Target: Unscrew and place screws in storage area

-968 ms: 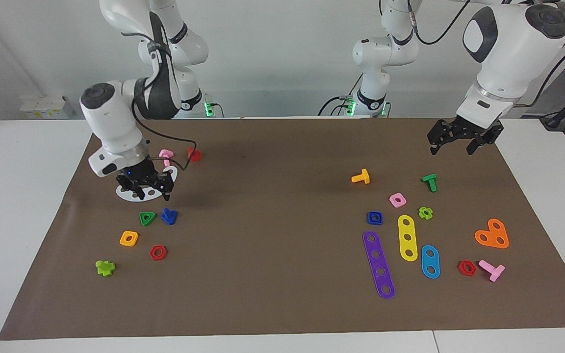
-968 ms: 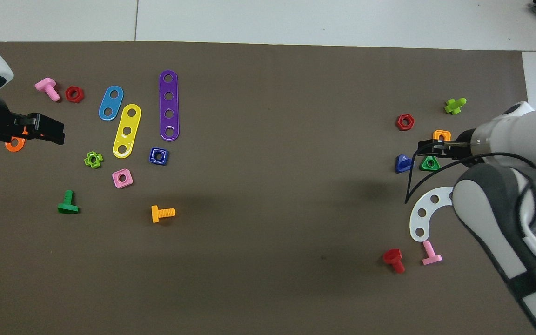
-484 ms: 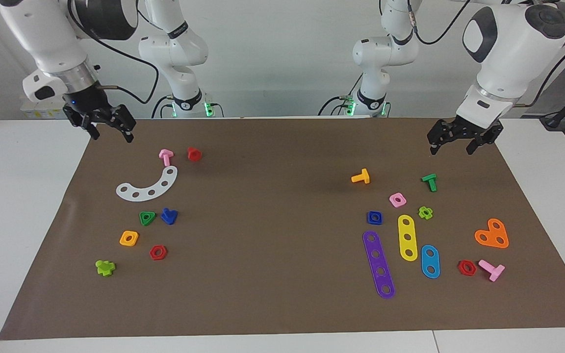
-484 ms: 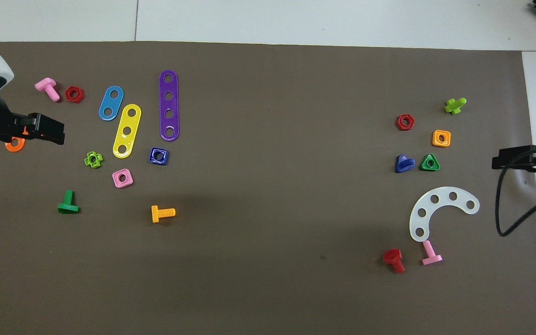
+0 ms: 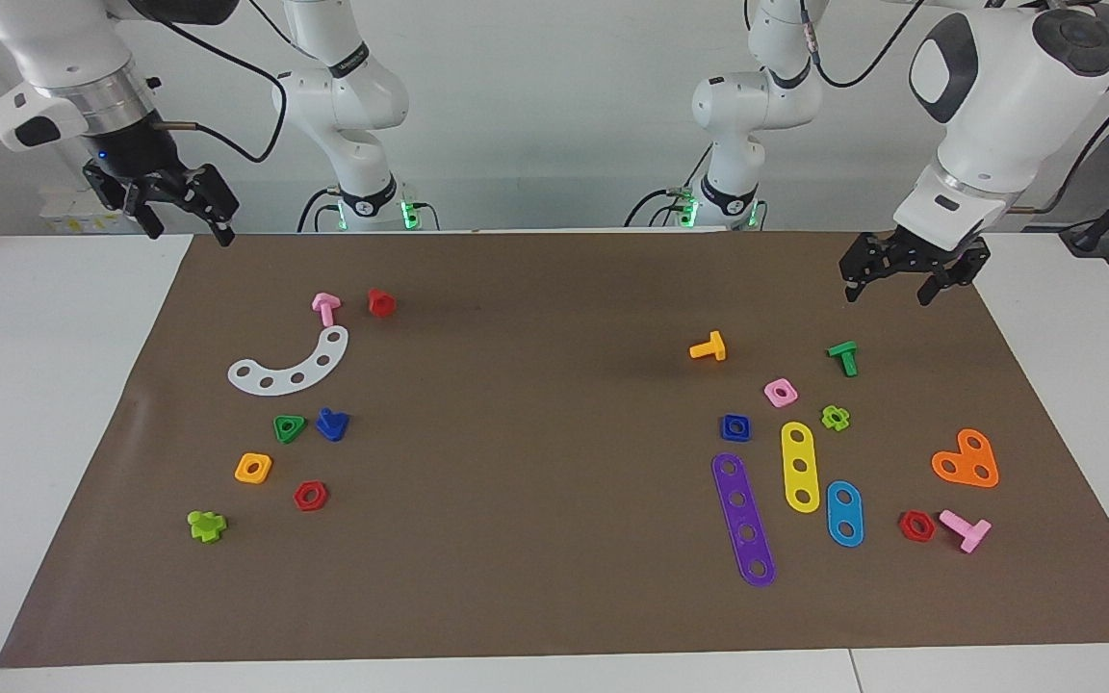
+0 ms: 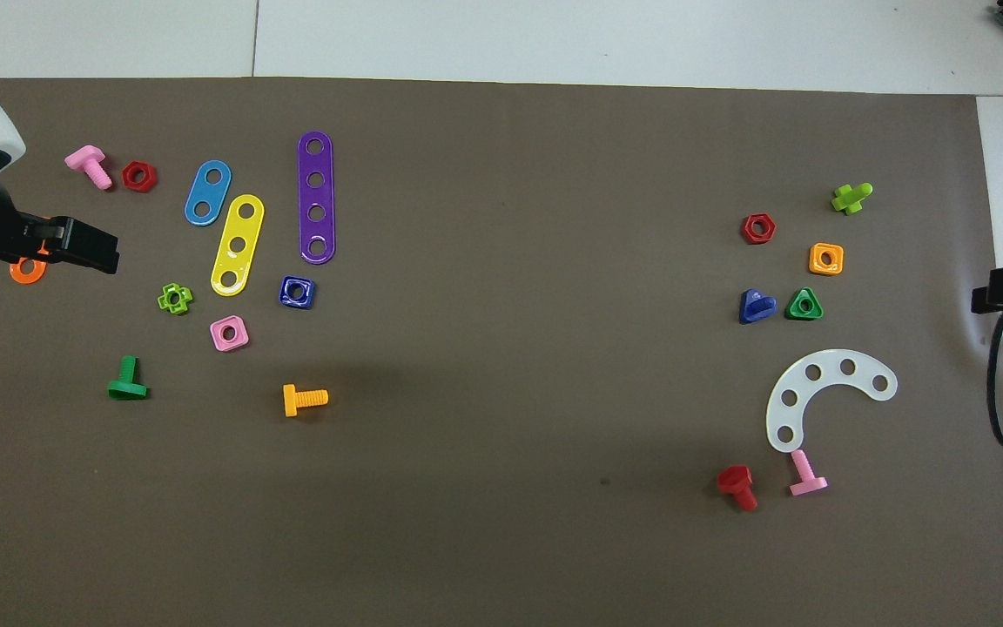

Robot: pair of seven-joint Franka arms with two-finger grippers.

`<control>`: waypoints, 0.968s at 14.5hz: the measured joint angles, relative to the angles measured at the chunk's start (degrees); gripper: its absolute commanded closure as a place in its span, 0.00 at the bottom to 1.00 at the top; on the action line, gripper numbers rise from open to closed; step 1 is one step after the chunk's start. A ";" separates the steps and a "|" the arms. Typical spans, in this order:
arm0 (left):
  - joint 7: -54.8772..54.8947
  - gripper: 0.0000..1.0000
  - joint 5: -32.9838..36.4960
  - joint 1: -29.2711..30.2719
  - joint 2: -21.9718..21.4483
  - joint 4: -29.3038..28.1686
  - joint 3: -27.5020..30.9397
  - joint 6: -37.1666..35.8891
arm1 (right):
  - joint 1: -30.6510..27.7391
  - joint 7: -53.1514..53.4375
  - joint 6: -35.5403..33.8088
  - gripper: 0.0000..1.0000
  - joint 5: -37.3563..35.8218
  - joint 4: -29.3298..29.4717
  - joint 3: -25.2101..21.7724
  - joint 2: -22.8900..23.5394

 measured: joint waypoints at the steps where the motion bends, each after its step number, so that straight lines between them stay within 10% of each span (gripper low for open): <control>1: 0.46 0.00 0.00 0.00 0.00 0.00 0.00 0.00 | 0.01 0.00 -0.01 0.00 0.00 0.00 0.05 0.29; 14: 1.08 0.00 -0.03 -0.01 0.00 -0.02 -0.01 0.00 | 1.05 0.00 -0.43 0.00 -1.51 0.01 0.21 0.47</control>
